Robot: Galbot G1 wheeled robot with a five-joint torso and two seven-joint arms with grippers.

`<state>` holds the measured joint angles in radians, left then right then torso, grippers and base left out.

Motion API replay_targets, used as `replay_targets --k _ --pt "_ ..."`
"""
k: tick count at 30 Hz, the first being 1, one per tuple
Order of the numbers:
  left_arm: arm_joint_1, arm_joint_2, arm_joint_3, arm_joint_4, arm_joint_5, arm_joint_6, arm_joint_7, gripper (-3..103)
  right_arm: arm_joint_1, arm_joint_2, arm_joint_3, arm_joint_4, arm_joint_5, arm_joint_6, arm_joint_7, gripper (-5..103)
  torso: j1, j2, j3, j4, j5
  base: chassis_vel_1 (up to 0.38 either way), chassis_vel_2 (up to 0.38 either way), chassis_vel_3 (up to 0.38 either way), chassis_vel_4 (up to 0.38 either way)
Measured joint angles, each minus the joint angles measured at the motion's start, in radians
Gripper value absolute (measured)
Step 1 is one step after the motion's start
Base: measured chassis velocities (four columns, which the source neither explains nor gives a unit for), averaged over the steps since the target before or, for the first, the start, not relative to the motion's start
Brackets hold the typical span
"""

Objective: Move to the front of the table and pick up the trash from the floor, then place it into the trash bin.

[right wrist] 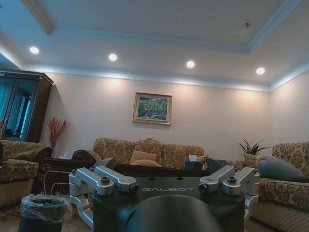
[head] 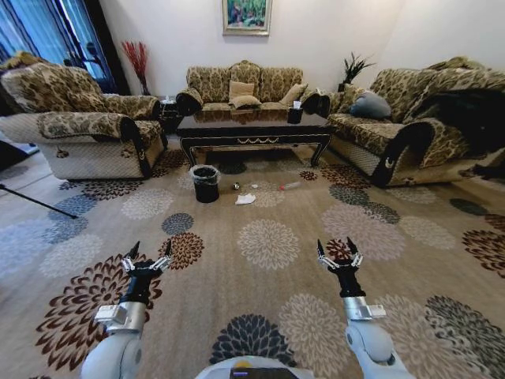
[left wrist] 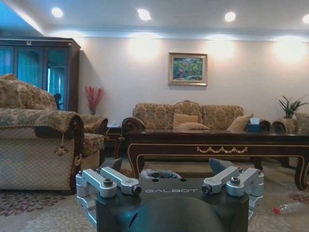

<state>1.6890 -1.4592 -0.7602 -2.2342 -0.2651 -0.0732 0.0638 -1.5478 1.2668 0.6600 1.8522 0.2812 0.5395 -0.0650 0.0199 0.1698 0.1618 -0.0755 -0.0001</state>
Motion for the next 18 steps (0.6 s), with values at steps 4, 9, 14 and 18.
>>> replay_targets --k 4,9,14,18 --pt "-0.010 0.000 -0.002 -0.011 -0.036 0.002 -0.027 100 0.001 0.001 -0.002 -0.002 0.000 0.000 0.001 100 -0.003 -0.014 -0.011 -0.0001 0.0000 0.000 0.000 0.000 0.000" --pt "-0.009 0.002 -0.005 -0.027 -0.053 0.009 -0.030 100 0.001 0.001 -0.002 -0.004 0.000 -0.001 0.001 100 -0.007 -0.030 -0.023 -0.0001 0.0000 0.000 0.000 0.000 0.000" --pt "-0.002 0.001 -0.005 -0.049 -0.051 0.020 -0.030 100 0.002 0.004 -0.003 -0.006 0.001 0.000 -0.002 100 -0.014 -0.051 -0.037 0.0000 0.0000 0.000 0.000 0.000 0.000" --pt "-0.001 0.000 -0.005 -0.058 -0.051 0.026 -0.030 100 0.002 0.005 -0.004 -0.008 0.001 0.003 -0.004 100 -0.016 -0.065 -0.050 0.0000 0.0000 0.000 0.000 0.000 0.000"
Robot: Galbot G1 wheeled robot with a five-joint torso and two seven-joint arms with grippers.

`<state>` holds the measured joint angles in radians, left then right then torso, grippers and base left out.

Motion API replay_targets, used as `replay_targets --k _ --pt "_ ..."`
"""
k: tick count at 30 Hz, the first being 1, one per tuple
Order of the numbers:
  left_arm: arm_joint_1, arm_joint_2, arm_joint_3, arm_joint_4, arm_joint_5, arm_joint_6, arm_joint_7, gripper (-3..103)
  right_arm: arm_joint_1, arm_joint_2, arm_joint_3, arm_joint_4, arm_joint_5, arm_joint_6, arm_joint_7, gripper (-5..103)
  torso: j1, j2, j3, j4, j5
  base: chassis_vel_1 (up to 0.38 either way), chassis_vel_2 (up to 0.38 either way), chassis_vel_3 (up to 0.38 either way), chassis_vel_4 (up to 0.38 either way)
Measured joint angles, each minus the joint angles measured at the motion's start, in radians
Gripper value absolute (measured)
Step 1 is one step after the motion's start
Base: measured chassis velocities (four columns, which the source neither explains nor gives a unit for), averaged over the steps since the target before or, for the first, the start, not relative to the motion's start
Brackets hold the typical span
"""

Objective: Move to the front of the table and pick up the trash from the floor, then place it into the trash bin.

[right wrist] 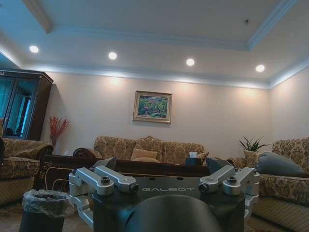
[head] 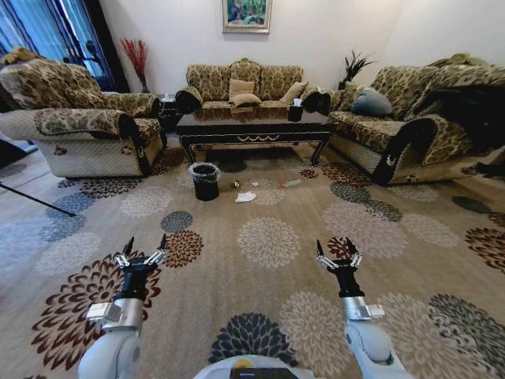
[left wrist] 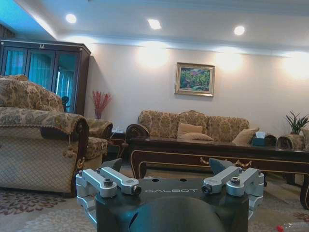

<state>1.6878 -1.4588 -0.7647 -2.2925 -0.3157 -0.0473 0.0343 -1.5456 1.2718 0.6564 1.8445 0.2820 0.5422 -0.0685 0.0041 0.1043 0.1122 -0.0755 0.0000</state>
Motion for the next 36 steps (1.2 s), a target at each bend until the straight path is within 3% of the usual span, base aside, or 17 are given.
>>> replay_targets --k 14,17,22,36 --pt "0.009 -0.006 0.004 0.004 0.019 -0.006 0.004 100 0.000 0.003 -0.004 -0.004 -0.002 0.004 0.000 100 -0.004 -0.052 -0.045 -0.0001 0.0000 0.000 0.000 0.000 0.000" --pt "0.015 -0.004 0.012 0.035 0.072 -0.015 -0.001 100 -0.002 0.004 -0.003 -0.002 -0.004 0.003 0.007 100 -0.004 -0.067 -0.060 -0.0001 0.0000 0.000 0.000 0.000 0.000" --pt "0.020 -0.006 0.018 0.087 0.140 -0.041 -0.018 100 -0.012 0.006 0.006 0.008 -0.021 -0.009 -0.001 100 -0.004 -0.071 -0.065 0.0002 -0.0002 0.000 0.000 0.000 0.000" --pt "0.043 -0.003 0.008 0.133 0.140 -0.072 -0.010 100 -0.024 0.026 -0.007 0.018 -0.016 -0.011 -0.016 100 -0.004 -0.067 -0.062 0.0001 0.0000 -0.009 0.013 0.011 -0.009"
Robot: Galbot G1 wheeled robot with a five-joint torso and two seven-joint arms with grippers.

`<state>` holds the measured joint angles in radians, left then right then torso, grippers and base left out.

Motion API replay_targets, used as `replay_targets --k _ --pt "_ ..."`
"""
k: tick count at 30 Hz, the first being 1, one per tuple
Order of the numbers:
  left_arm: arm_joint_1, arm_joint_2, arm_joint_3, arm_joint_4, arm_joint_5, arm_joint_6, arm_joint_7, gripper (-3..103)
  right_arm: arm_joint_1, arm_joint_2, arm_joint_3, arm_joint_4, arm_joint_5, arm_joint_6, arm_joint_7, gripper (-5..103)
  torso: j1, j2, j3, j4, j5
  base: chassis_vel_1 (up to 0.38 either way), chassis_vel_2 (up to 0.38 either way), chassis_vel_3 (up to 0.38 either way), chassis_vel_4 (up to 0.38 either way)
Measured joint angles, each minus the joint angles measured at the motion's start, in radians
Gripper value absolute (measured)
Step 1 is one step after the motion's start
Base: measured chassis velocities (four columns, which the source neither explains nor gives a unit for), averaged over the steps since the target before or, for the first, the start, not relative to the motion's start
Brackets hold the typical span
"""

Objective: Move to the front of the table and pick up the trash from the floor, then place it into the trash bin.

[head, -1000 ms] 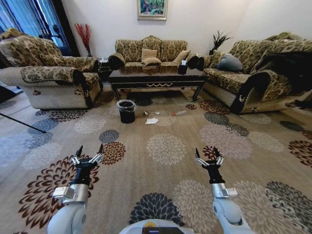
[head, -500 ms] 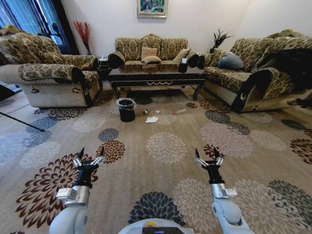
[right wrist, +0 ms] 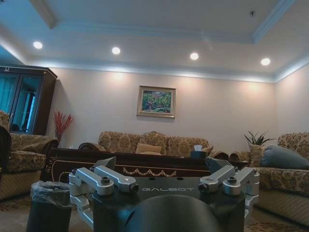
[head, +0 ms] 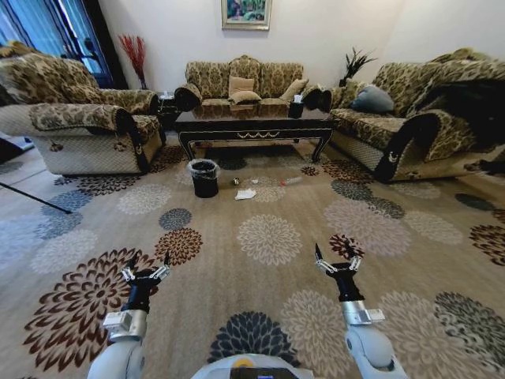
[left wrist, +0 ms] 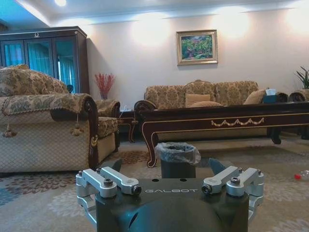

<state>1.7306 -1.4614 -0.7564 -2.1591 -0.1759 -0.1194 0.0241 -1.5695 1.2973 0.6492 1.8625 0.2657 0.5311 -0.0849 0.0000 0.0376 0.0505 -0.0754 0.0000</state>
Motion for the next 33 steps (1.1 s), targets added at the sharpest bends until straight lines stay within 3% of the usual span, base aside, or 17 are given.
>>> replay_targets --k 14,27,29,33 --pt "0.003 0.008 -0.011 -0.004 -0.010 -0.004 0.010 100 0.009 0.013 -0.005 -0.012 -0.001 -0.002 0.000 100 0.000 0.003 0.003 -0.0004 0.0000 -0.202 0.210 0.191 -0.185" --pt "-0.001 0.004 -0.005 0.001 -0.006 -0.009 0.015 100 0.012 0.012 0.008 -0.025 0.005 0.006 -0.003 100 0.000 0.005 0.004 -0.0001 0.0006 -0.361 0.347 0.359 -0.352" --pt "-0.001 0.003 -0.005 0.003 -0.006 -0.010 0.016 100 0.013 0.012 0.008 -0.025 0.006 0.006 -0.003 100 0.000 0.005 0.005 -0.0003 -0.0010 -0.375 0.370 0.354 -0.373" --pt "0.000 0.003 -0.006 0.003 -0.007 -0.014 0.016 100 0.014 0.012 0.008 -0.025 0.005 0.006 -0.004 100 0.000 0.006 0.005 0.0001 0.0009 -0.318 0.353 0.341 -0.364"
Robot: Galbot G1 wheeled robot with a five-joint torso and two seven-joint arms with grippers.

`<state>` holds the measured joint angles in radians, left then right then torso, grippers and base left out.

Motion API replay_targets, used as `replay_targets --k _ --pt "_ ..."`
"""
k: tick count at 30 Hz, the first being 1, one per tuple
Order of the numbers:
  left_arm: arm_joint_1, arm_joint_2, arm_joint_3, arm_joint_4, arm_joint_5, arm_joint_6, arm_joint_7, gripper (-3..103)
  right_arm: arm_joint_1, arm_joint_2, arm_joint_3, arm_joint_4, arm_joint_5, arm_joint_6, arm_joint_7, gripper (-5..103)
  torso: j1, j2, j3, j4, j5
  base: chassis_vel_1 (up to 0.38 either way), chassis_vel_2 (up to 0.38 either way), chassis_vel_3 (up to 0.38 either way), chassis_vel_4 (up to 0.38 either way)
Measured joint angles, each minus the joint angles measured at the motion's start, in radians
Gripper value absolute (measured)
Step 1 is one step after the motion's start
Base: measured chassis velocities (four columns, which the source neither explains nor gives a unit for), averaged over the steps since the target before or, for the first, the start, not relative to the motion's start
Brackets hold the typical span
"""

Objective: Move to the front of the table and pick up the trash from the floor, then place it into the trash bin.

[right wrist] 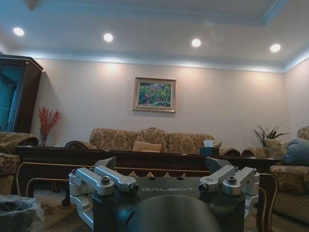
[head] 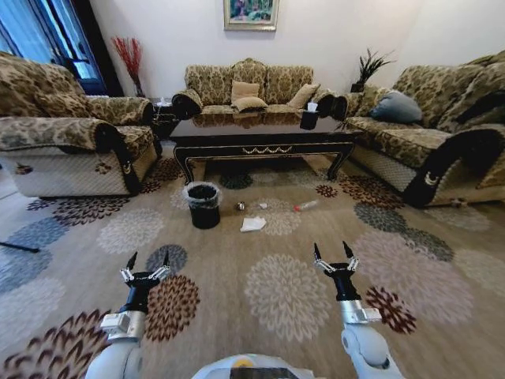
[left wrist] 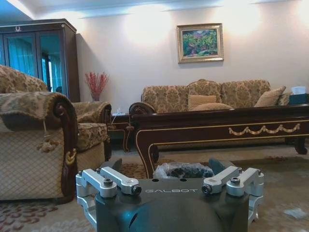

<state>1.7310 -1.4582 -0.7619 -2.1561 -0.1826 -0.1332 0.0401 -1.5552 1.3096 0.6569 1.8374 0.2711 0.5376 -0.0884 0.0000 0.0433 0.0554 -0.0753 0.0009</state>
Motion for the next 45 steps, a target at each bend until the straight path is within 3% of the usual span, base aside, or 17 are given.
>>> replay_targets --k 2,5,9,11,31,45 --pt "0.000 0.000 0.000 0.002 -0.001 -0.002 0.000 100 0.000 0.001 0.000 0.000 0.000 0.000 0.000 100 0.000 0.000 0.000 -0.0003 -0.0019 -0.336 0.304 0.369 -0.343" --pt "0.000 0.000 -0.001 0.005 -0.001 -0.005 0.000 100 -0.001 0.002 -0.001 0.000 -0.001 0.000 0.000 100 0.000 0.000 0.000 -0.0003 -0.0002 -0.345 0.348 0.363 -0.348" --pt "0.001 -0.001 0.001 0.009 -0.002 -0.008 0.001 100 -0.003 0.002 0.000 0.002 -0.002 0.000 0.001 100 0.000 0.001 0.000 -0.0005 -0.0016 -0.359 0.341 0.371 -0.356" --pt "0.001 -0.002 0.001 0.009 -0.001 -0.009 0.001 100 -0.005 0.002 0.001 0.003 -0.003 0.000 0.001 100 0.000 0.001 0.001 -0.0002 -0.0002 -0.346 0.364 0.371 -0.346" --pt "-0.003 -0.008 0.007 0.018 0.003 -0.013 0.002 100 0.008 0.002 -0.011 -0.005 -0.005 0.021 -0.003 100 0.000 0.001 0.001 -0.0002 -0.0010 -0.344 0.344 0.346 -0.341" --pt "0.001 -0.011 0.013 0.011 0.004 -0.014 0.000 100 0.011 0.006 -0.015 -0.008 -0.009 0.033 -0.001 100 0.000 0.002 0.001 -0.0004 -0.0008 -0.019 0.009 0.001 -0.011"
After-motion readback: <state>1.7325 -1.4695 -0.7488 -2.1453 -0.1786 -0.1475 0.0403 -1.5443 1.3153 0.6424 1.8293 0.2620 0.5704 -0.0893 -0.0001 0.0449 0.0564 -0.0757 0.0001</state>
